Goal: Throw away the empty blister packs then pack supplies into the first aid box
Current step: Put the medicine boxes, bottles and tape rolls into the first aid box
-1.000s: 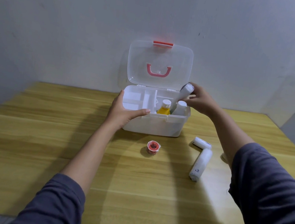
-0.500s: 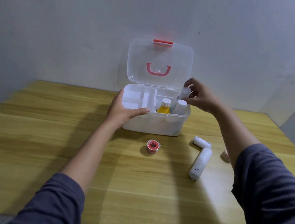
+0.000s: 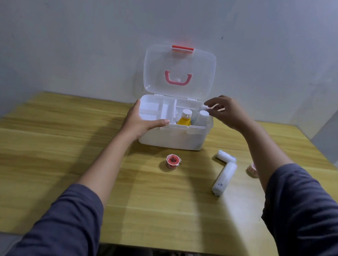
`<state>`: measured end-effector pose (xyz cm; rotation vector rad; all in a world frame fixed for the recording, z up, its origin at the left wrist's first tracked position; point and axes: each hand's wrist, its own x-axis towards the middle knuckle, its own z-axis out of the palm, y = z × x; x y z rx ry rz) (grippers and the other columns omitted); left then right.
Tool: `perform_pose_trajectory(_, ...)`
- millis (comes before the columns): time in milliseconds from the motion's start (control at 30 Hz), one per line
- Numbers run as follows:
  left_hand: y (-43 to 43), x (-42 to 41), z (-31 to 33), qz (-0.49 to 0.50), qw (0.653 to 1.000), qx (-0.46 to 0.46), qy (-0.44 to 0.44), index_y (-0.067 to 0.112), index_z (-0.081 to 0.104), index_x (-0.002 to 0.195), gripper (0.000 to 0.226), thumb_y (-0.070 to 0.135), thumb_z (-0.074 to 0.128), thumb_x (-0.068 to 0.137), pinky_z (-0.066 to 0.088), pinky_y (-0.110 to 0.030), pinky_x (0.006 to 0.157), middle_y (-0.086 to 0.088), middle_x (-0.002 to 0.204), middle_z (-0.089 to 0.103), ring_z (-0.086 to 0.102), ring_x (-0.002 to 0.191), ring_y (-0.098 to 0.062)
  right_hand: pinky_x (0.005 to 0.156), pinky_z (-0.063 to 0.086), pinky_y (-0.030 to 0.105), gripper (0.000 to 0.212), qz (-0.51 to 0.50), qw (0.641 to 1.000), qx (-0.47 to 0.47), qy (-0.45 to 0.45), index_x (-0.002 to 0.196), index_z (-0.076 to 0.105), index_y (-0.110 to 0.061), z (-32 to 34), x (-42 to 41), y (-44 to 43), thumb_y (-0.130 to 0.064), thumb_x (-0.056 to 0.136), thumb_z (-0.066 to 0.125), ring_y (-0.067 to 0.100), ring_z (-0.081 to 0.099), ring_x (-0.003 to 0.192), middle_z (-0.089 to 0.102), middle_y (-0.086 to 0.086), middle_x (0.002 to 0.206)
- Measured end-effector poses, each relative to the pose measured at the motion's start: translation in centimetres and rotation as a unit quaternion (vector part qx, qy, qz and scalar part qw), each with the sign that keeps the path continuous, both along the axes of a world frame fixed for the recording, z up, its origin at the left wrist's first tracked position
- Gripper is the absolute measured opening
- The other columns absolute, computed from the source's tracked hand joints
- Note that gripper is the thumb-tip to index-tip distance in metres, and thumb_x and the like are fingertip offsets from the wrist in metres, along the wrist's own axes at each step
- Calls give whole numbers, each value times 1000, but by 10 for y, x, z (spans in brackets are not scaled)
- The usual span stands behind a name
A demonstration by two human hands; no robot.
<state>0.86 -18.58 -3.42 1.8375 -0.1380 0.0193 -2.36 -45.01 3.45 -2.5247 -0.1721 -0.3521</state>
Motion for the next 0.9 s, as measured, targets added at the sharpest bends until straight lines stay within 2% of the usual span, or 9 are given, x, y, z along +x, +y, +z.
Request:
perform_pose_trajectory(133,-2,-4,7,1,1000,14,8,21,39,153,143,70,86,27,43,-46,118,-3,156,47,47,144,-24,77,43,26,22,-65,991,99,-57,107,64,-12,-8,-41,2,-14,85,60,17,60,89,61,8,105)
perform_pose_trajectory(233,-2,-4,8,0,1000,25,13,21,34,157,151,72,84,25,41,-47,120,-4,160,43,43,147,-25,83,48,34,24,-156,974,121,-110,107,63,-5,-30,-76,8,-13,84,60,26,61,96,65,17,106)
perform_pose_trajectory(333,0,-2,10,-6,999,34,26,21,29,160,160,75,85,20,39,-48,121,-4,163,40,40,150,-26,99,36,38,45,-214,972,93,-34,124,48,-1,-64,-108,24,-24,87,58,32,47,120,53,20,125)
perform_pose_trajectory(433,1,-3,13,-8,999,42,32,20,29,159,161,73,85,18,39,-48,121,-4,162,40,41,149,-26,106,26,39,62,-241,967,63,59,133,31,2,-92,-131,37,-34,88,55,36,31,130,38,24,136)
perform_pose_trajectory(500,0,-5,15,-10,999,41,29,19,33,157,156,70,86,20,40,-47,120,-5,160,44,43,147,-26,111,22,39,69,-232,968,46,86,137,22,4,-102,-140,42,-35,89,52,36,25,133,31,25,140)
perform_pose_trajectory(600,-1,-5,14,-11,999,40,25,18,36,155,130,56,94,45,41,-47,118,-7,157,46,44,145,-28,119,9,41,69,-196,976,0,100,142,9,4,-109,-147,48,-30,93,44,34,8,143,12,23,152)
perform_pose_trajectory(633,-1,-4,13,-11,999,40,24,18,35,155,129,55,94,47,41,-47,118,-6,158,46,44,145,-28,120,5,42,67,-181,978,-18,104,144,5,2,-111,-148,50,-28,95,40,32,2,145,5,21,155)
perform_pose_trajectory(767,1,-4,11,-12,999,32,23,22,32,157,164,77,87,13,41,-48,119,-3,160,44,43,147,-26,118,-8,39,60,-82,983,-134,99,147,-4,-10,-112,-150,50,-24,98,28,20,-14,145,-10,9,158)
perform_pose_trajectory(900,0,-4,10,-9,1000,27,9,21,37,154,145,69,83,25,42,-48,118,-4,157,48,46,144,-26,117,-10,33,57,-24,974,-216,56,148,0,-13,-110,-133,35,-25,99,27,16,-12,146,-4,4,159)
